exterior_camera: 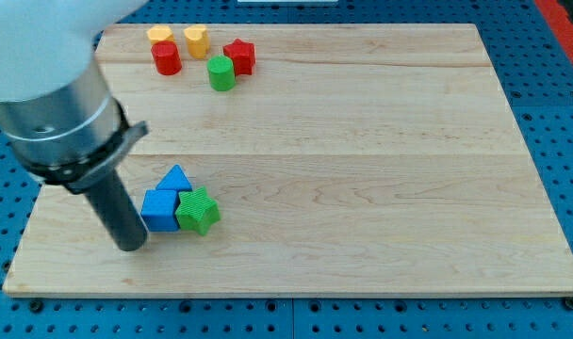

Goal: Push the blue cube and green star towards the bottom right side of the board

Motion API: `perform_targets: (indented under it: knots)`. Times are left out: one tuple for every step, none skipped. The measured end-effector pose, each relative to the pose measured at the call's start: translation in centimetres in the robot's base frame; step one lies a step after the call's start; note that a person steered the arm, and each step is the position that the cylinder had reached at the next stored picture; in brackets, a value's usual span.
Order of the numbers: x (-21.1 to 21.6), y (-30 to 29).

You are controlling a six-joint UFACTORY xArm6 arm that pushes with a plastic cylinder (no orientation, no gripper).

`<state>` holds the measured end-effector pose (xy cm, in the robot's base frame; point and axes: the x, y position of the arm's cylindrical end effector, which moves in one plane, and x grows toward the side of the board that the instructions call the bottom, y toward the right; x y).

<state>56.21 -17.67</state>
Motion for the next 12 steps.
perform_targets:
  knots:
    - [-0.3,-1.6]
    - [-1.6,-1.3]
    - [-2.6,-1.6]
    - [-2.7,2.8]
    - [-3.6,8.6]
    - [-3.8,9.7]
    - [-3.9,16.2]
    - [-4.0,19.0]
    - [-5.3,22.3]
    - [-5.9,24.1]
    - [-4.4,27.8]
    - [-1.8,32.4]
